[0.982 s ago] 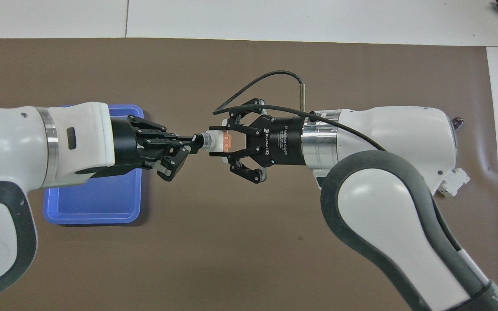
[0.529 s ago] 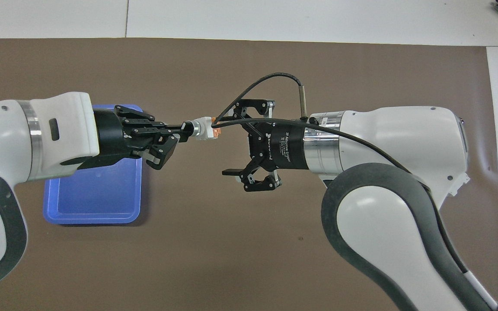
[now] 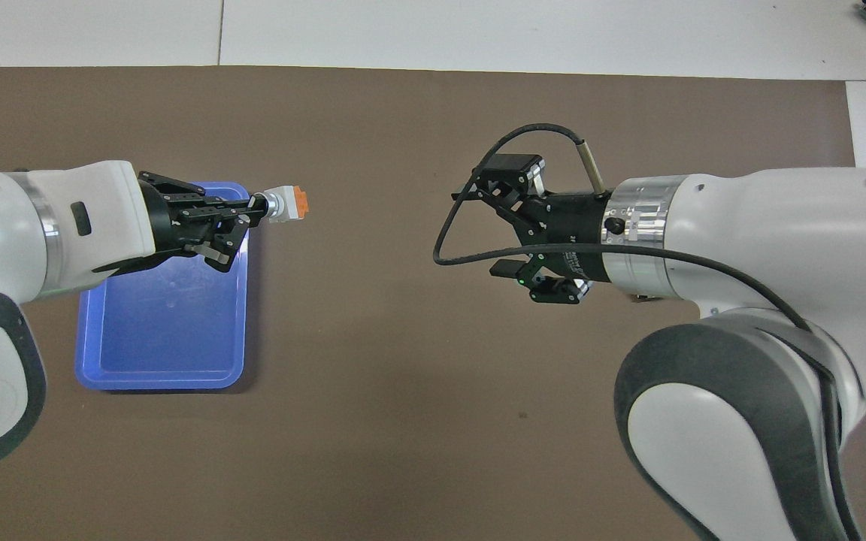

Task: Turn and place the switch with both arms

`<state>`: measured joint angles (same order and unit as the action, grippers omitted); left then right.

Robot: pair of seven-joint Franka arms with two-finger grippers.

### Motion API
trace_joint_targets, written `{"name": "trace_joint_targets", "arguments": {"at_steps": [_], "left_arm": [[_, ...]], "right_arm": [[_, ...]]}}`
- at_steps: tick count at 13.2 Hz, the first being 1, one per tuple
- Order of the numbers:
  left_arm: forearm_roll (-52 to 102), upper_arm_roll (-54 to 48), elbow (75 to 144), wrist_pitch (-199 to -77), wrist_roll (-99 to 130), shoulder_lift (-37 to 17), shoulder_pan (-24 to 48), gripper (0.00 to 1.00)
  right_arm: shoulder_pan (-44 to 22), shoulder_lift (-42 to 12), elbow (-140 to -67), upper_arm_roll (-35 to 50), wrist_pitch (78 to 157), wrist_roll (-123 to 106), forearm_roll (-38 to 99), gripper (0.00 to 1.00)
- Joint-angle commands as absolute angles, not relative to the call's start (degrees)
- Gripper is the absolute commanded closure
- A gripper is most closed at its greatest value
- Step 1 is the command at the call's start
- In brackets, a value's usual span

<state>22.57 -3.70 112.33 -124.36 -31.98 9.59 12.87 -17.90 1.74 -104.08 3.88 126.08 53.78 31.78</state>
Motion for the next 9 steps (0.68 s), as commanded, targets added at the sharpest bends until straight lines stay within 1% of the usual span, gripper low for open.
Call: {"name": "trace_joint_targets", "arguments": {"at_steps": [1, 2, 3, 4, 6, 8, 9], "left_arm": [[18.11, -4.13, 121.96, -123.85, -32.08, 15.72, 8.9, 1.0], [17.5, -4.13, 123.82, -122.18, -32.08, 16.52, 6.88, 1.0], [13.75, -4.22, 124.45, -120.6, -31.99, 16.7, 5.64, 1.0], [9.27, -4.31, 125.06, -120.06, -32.08, 16.61, 5.45, 1.0], [7.91, -4.22, 127.87, -120.06, -31.47, 16.18, 3.44, 1.0], [7.56, -4.31, 129.89, -121.02, -30.85, 14.86, 1.68, 1.0], [4.69, -4.31, 129.99, -121.37, -30.85, 13.37, 1.5, 1.0]], "right_arm": [[-13.9, 2.9, -105.29, 4.13, 125.42, 40.74, 22.18, 0.0], [-12.06, 2.9, -105.21, 4.13, 124.72, 36.08, 17.36, 0.0], [-9.78, 2.9, -104.51, 4.3, 122.8, 29.07, 11.31, 0.0], [-8.1, 2.9, -102.76, 4.22, 119.48, 21.87, 7.86, 0.0], [-4.58, 2.81, -99.24, 3.35, 109.56, 14.53, 3.98, 0.0], [-6.58, 3.25, -96.61, -1.82, 101.56, 9.96, -2.96, 0.0], [-6.59, 3.25, -95.37, -3.67, 98.21, 8.02, -3.6, 0.0]]}}
